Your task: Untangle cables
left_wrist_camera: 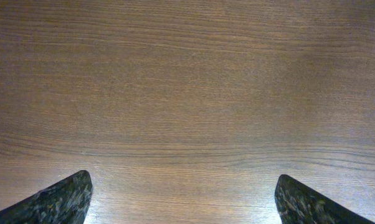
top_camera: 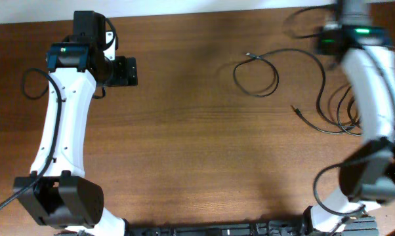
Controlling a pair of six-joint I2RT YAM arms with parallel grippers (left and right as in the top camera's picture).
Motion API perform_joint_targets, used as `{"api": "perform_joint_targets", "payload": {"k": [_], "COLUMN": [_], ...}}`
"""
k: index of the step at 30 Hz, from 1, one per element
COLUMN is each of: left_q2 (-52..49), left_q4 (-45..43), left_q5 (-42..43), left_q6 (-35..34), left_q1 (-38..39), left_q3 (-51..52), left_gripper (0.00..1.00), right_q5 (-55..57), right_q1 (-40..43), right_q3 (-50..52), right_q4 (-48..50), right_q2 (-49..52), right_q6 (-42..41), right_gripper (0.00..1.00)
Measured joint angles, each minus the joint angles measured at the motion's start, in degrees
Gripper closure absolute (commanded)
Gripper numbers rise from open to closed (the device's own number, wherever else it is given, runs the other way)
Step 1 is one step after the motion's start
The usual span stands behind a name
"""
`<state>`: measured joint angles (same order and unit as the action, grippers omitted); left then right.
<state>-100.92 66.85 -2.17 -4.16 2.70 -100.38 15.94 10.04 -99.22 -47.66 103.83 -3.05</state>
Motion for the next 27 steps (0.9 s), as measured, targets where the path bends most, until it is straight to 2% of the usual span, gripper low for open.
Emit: {"api": "perform_joint_targets", "payload": {"k": [3,5,7,9,11,15,19,21,24,25,27], "left_q2": [-0.02,0.0,0.0,-0.02,0.0,0.0,0.0,0.0,0.0,0.0,0.0], "left_q4": [-0.02,-0.02,-0.02,0.0,0.0,0.04,0.02,0.0,0.0,0.0,0.0], "left_q5": [-0.02,-0.02,-0.02,0.0,0.0,0.24,0.28,0.28,0.46,0.46,0.46], "left_q6": [0.0,0.0,0.0,0.0,0.0,0.0,0.0,0.0,0.0,0.0,0.0], "left_q1": [0.0,0.0,0.0,0.0,0.0,0.0,0.0,0.0,0.0,0.0,0.0], "left_q3": [0.0,0.0,0.0,0.0,0.0,0.0,0.0,0.0,0.0,0.0,0.0], "left_gripper": [0.06,0.05,0.05,0.06,0.05,0.06,0.04,0.04,0.04,0.04,0.04], "right_q5": [0.7,-8.7,-21.79,-31.04,-34.51,-37.79,-31.8,-28.22,-23.63,-23.04,-22.58], "right_q1": [13.9,22.84,25.46,23.28,18.38,3.3,-9.2,-11.47,-12.13,-12.13,-12.37], "right_q3": [0.0,0.02,0.02,0.02,0.02,0.13,-1.46,-7.63,-25.44,-32.13,-38.56], "right_q4": [-0.5,-2.1,-2.38,-2.91,-3.3,-0.61,-2.23,-9.66,-22.14,-23.98,-24.46], "right_q2": [-1.77,-1.77,-1.66,-1.22,-0.09,3.45,4.13,5.84,10.97,13.46,15.89], "right_q6": [-0.7,-1.29,-1.16,0.79,2.01,3.26,5.88,7.28,9.09,9.51,12.37], "right_gripper": [0.92,0.82,0.69,0.61,0.41,0.36,0.33,0.32,0.31,0.29,0.24]}}
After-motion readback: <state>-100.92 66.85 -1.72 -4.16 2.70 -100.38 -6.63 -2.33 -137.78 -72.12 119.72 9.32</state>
